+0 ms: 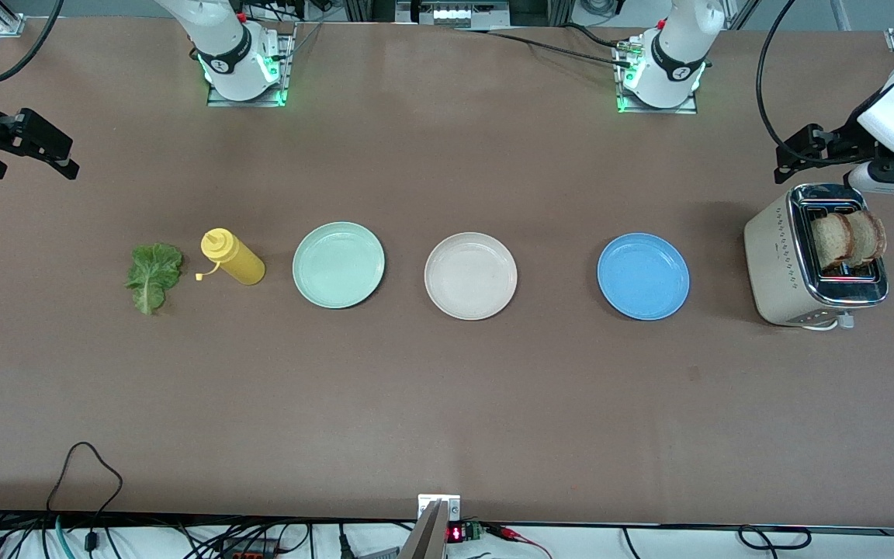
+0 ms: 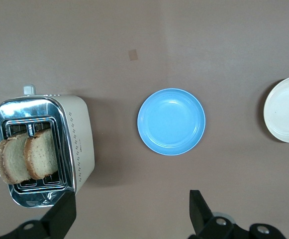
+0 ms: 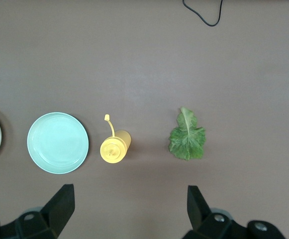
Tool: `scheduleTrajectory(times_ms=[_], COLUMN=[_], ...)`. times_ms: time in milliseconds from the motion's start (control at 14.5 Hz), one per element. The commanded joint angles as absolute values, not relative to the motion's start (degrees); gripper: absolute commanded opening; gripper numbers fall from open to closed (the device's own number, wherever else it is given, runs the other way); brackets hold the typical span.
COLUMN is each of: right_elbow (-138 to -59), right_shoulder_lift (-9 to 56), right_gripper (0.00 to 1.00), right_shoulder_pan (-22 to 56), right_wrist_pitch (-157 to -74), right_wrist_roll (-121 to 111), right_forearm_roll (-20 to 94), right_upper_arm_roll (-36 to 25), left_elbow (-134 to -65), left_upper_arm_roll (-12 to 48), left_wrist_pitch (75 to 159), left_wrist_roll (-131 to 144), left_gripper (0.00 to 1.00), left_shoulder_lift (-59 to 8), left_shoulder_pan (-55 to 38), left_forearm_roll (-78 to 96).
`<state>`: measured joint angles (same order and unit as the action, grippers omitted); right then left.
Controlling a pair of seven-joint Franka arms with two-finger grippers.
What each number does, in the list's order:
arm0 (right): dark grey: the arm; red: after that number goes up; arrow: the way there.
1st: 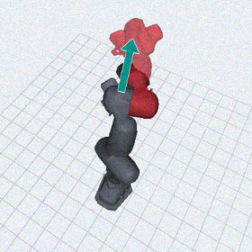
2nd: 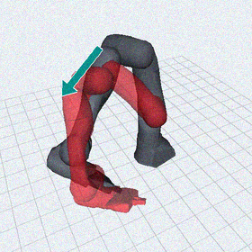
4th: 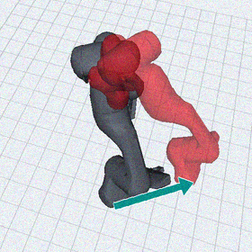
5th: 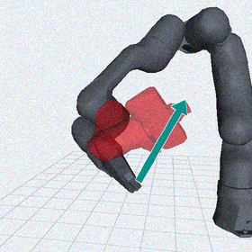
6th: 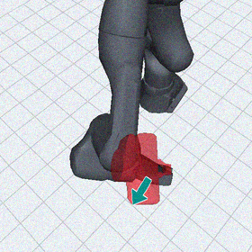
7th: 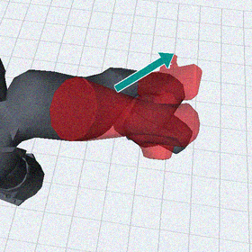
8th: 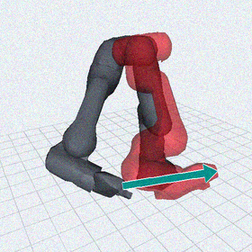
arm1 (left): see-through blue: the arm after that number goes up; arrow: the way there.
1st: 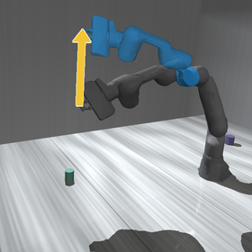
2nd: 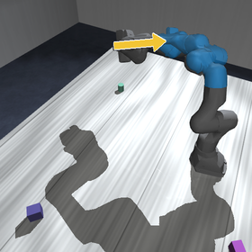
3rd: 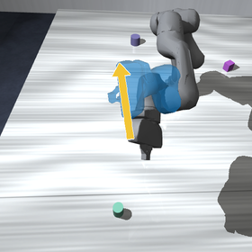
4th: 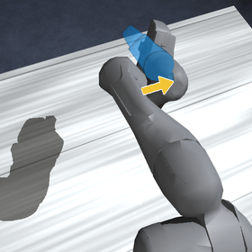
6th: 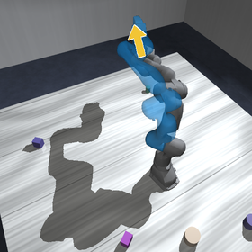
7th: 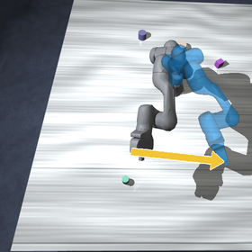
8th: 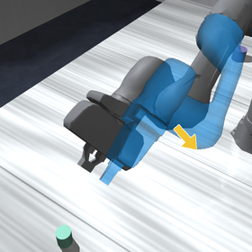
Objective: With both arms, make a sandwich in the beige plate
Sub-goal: 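Move the left gripper down toward the bread slices in the toaster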
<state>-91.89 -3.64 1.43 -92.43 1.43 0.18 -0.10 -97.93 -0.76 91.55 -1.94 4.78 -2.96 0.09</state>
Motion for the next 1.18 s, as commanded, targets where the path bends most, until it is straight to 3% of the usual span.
scheduleTrajectory(times_ms=[0,1106], right_elbow=[-94.0,-94.3], right_shoulder_lift=[-5.3,-5.3], right_gripper=[1.0,1.0], right_shoulder_pan=[0.1,0.1], right_wrist_pitch=[-93.0,-91.4], right_wrist_roll=[1.4,0.1], right_forearm_roll=[-0.1,0.4], right_upper_arm_roll=[0.2,0.2], left_elbow=[-96.2,-96.0], left_upper_arm_roll=[-1.1,-1.3], left_wrist_pitch=[90.3,87.2], left_wrist_roll=[-2.8,-2.0], left_gripper=[1.0,1.0], left_shoulder_lift=[4.1,3.5], left_shoulder_pan=[-2.9,-2.8], left_forearm_roll=[0.5,0.4])
